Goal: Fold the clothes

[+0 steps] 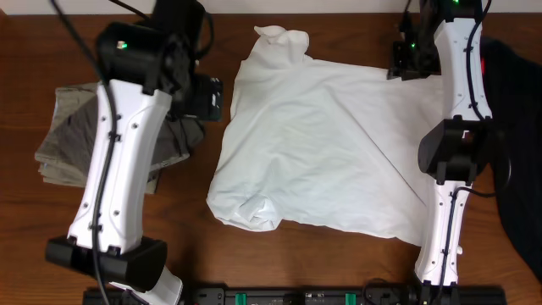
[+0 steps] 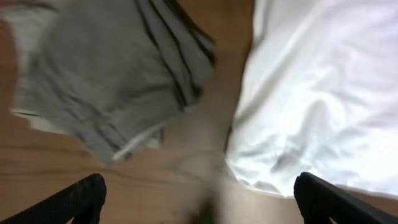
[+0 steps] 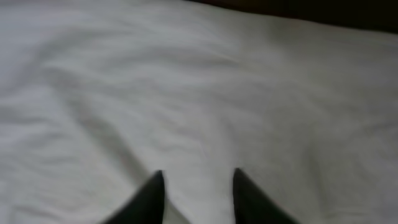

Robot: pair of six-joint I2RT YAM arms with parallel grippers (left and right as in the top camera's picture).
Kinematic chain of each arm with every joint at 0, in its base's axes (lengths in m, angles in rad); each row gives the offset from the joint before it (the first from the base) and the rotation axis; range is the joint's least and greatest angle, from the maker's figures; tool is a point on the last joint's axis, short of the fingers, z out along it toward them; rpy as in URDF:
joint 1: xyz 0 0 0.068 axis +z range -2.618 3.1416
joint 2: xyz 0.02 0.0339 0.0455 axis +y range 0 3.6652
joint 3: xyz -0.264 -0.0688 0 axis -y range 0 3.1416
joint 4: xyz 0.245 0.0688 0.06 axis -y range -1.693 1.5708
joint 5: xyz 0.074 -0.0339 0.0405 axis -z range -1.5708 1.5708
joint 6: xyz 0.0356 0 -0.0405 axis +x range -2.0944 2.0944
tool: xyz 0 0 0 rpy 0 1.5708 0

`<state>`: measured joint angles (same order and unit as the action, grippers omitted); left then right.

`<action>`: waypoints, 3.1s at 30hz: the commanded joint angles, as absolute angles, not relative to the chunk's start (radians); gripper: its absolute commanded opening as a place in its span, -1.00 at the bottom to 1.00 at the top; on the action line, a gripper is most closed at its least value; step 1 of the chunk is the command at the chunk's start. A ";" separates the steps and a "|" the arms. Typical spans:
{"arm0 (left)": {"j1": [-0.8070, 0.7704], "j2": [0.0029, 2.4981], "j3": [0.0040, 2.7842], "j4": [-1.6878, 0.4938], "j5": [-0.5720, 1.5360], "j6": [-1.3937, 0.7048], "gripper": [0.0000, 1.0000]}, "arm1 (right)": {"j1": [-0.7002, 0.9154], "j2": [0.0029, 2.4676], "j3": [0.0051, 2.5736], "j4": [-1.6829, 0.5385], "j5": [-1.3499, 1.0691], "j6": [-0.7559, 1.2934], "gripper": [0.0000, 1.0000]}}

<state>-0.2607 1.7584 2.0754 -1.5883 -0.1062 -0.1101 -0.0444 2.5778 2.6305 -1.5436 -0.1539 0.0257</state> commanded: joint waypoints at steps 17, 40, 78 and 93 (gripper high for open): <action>-0.259 1.762 1.924 -1.498 -0.033 -0.084 0.96 | -0.085 2.588 2.098 -1.144 -0.069 0.234 -0.97; -0.259 1.773 1.876 -1.448 0.104 -0.087 0.96 | -0.262 2.451 2.192 -0.890 -0.733 0.035 -0.09; -0.444 1.777 0.999 -0.730 0.346 -0.253 -0.88 | -0.075 2.031 2.191 -1.313 -0.546 0.021 0.03; -0.444 1.734 1.458 -1.182 0.067 -0.156 -0.87 | -0.075 2.031 2.191 -1.312 -0.546 0.021 0.01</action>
